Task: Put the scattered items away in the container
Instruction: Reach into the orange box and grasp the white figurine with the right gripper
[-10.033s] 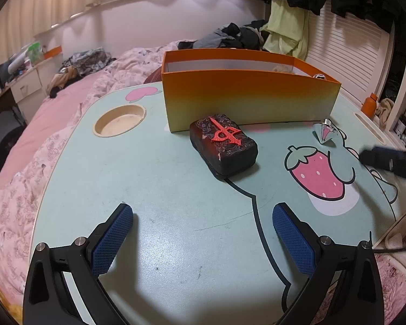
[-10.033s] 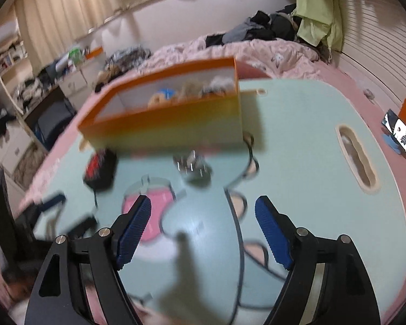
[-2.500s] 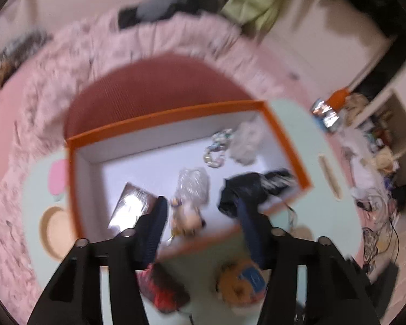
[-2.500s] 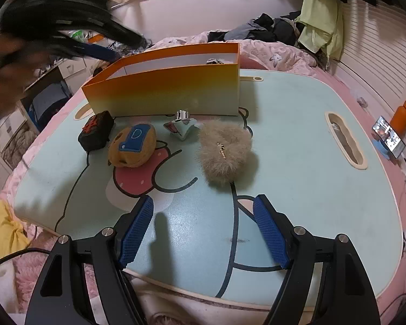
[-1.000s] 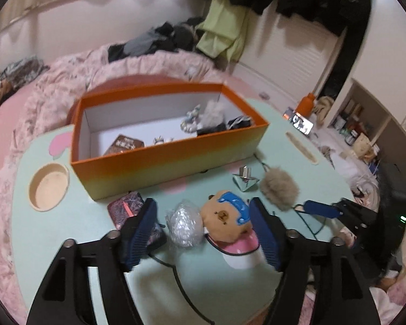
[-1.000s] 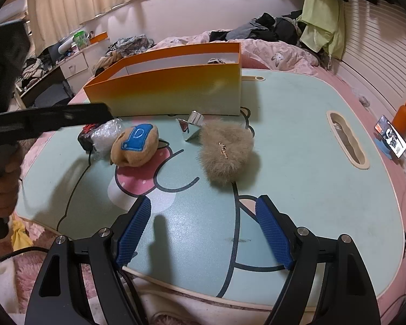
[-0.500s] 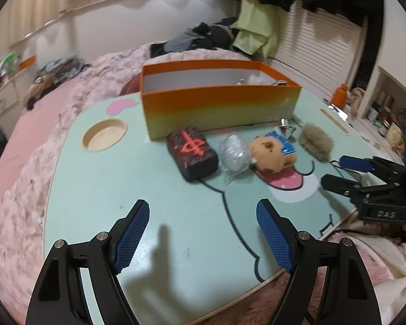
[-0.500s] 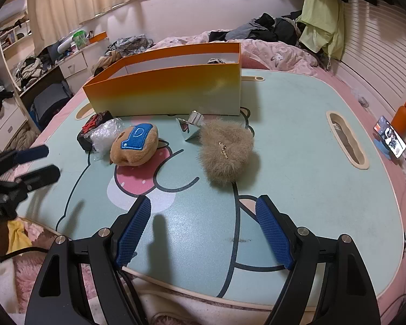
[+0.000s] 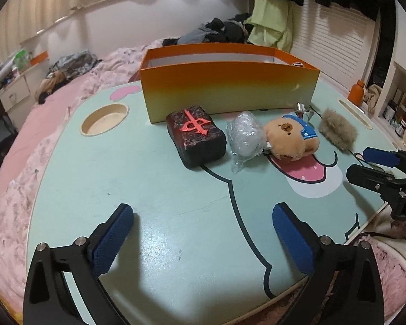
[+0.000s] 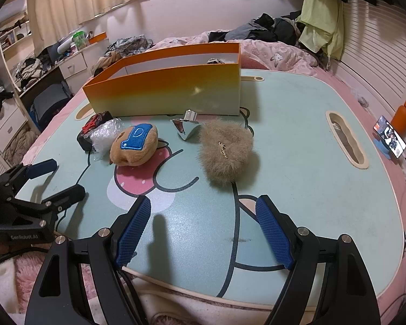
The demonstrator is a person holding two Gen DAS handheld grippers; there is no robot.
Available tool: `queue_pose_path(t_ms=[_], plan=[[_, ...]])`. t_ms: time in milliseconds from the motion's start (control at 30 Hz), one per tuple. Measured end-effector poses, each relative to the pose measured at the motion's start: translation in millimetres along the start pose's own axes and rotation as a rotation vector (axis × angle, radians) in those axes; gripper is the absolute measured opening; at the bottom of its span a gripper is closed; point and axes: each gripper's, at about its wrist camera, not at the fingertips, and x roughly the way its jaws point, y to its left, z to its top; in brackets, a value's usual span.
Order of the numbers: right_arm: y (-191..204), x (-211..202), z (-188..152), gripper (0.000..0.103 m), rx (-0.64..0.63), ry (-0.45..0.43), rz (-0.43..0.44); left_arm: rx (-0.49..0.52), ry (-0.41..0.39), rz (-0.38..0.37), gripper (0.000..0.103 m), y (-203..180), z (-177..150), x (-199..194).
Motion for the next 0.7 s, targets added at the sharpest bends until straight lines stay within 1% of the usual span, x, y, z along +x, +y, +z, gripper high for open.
queue_pose_path(t_ms=[67,500,633,700], plan=[[0.0,0.0,-0.1,0.08,-0.001,0.001,-0.001,0.0,-0.012,0.001,0.103,0.0,-1.5,-1.2],[-1.0,-1.0,0.4,0.08,0.003,0.006,-0.007,-0.001,-0.021,0.001,0.103,-1.5,-1.8,-0.9],[-5.6,-0.7,4.6,0.08,0.023,0.024,-0.013,-0.001,-0.021,0.0,0.103,-1.5,-1.9,-0.9],[-6.2,-4.1,8.3,0.08,0.031,0.016,-0.009,-0.001,-0.02,0.001,0.103,-1.6,-1.7,-0.9]])
